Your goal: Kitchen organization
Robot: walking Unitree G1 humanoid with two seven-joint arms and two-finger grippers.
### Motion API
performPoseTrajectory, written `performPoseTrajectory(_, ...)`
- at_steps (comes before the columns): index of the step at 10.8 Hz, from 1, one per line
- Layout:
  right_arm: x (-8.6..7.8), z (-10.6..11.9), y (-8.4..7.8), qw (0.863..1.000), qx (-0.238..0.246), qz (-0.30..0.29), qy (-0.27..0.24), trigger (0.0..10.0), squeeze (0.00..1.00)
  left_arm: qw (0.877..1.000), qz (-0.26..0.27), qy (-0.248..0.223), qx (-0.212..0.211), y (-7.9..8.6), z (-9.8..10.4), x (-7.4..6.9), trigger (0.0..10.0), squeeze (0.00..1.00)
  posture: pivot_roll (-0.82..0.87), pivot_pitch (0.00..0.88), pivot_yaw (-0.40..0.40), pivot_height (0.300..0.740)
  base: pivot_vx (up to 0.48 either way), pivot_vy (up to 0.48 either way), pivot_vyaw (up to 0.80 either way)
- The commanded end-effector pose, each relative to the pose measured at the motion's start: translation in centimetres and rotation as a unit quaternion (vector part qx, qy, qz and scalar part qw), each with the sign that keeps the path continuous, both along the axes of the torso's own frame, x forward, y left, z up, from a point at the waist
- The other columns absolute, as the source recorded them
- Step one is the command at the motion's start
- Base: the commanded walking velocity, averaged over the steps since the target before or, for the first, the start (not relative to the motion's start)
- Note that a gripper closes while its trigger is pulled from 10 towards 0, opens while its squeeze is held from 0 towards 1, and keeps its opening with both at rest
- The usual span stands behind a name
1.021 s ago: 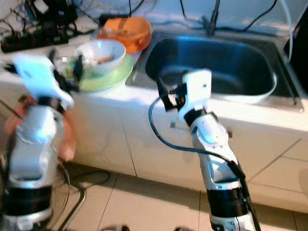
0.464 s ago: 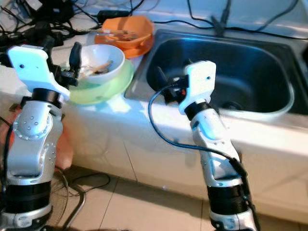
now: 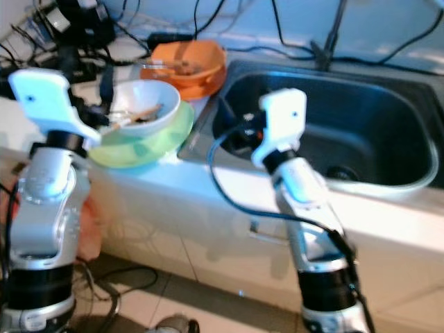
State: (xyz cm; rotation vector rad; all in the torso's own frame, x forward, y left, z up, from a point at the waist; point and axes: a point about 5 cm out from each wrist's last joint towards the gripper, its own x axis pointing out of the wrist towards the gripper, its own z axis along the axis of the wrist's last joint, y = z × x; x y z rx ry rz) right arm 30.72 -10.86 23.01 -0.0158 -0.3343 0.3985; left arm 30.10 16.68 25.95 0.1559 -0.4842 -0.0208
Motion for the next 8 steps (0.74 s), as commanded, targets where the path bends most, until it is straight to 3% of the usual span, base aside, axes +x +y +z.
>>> performPoseTrajectory(1,-0.1,0.0,0.0,1.0,0.003,-0.001,0.0,10.0,0.0,1.0,0.005,-0.008,0.004,0.1,0.3,-0.2,10.0,0.0,0.02,0.086,0.031,0.74,0.0,0.0,0.0)
performPoseTrajectory(4,-0.1,-0.1,-0.1,1.0,0.0,-0.001,0.002,10.0,0.0,1.0,-0.008,0.003,0.03,0.2,-1.2,-2.0,10.0,0.0,0.03,0.089,0.029,0.74,0.0,0.0,0.0)
performPoseTrajectory(5,-0.1,-0.3,-0.2,1.0,0.0,-0.001,0.005,10.0,0.0,0.999,-0.002,0.017,0.043,1.0,-2.5,-2.8,10.0,0.0,0.03,0.092,0.024,0.74,0.0,0.0,0.0)
performPoseTrajectory(8,-0.1,-0.6,-0.1,1.0,-0.006,0.005,0.011,10.0,0.0,0.998,0.018,0.027,0.049,1.3,-3.3,-2.8,10.0,0.0,0.03,0.092,0.02,0.74,0.0,0.0,0.0)
